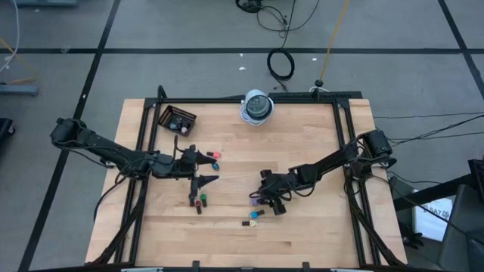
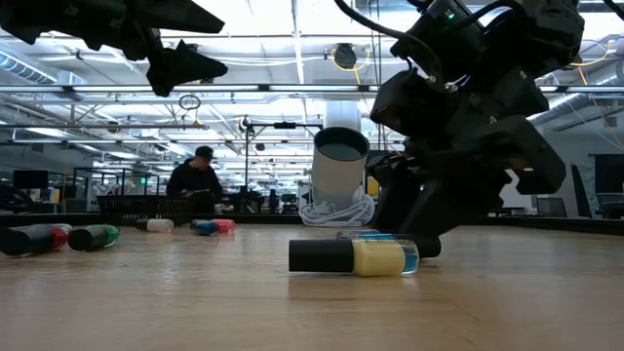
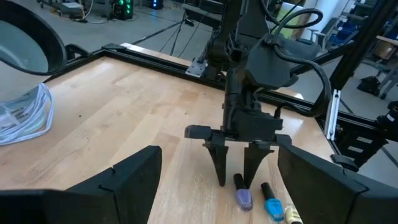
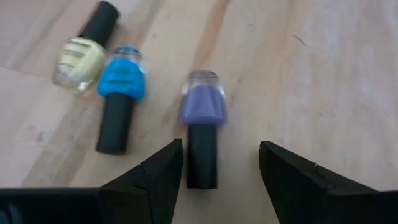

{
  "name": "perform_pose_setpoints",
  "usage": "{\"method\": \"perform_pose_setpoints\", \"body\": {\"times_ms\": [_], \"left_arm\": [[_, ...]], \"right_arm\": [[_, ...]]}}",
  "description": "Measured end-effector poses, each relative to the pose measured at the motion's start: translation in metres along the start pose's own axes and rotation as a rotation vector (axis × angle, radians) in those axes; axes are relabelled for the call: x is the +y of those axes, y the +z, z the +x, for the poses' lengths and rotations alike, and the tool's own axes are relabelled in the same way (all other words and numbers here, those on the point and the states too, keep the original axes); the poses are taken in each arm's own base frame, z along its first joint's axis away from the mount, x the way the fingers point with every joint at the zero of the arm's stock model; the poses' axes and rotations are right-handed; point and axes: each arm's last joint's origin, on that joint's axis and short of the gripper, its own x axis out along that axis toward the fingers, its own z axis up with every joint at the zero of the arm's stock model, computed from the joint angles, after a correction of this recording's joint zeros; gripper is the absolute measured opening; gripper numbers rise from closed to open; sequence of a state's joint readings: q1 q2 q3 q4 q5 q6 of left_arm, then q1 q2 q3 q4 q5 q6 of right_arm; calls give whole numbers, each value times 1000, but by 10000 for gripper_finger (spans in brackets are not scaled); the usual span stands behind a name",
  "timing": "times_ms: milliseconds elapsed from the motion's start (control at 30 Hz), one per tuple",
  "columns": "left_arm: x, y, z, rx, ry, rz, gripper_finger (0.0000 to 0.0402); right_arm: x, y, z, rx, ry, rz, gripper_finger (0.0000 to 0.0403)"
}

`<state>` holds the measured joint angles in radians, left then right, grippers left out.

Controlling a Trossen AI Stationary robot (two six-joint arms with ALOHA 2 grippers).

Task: Pick & Place Nail Polish
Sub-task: Put the purple nail polish bottle into the black basket

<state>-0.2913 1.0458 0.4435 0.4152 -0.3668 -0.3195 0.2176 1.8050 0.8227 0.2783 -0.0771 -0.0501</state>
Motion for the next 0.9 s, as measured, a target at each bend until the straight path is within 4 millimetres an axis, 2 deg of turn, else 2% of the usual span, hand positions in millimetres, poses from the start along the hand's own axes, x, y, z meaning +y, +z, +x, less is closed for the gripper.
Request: {"method": "perform_pose_setpoints", "body": {"times_ms": [233,667,900], "left_arm": [[0,0,0,0,0,-1,310],[0,0,0,-1,0,-3,310],[0,0,0,-1,0,2,310]], "right_arm": [[0,-7,-1,48,-22,-7,176],[0,-10,-1,57,-16,-38,51],[0,-6,-1,15,-19,-59,49]]}}
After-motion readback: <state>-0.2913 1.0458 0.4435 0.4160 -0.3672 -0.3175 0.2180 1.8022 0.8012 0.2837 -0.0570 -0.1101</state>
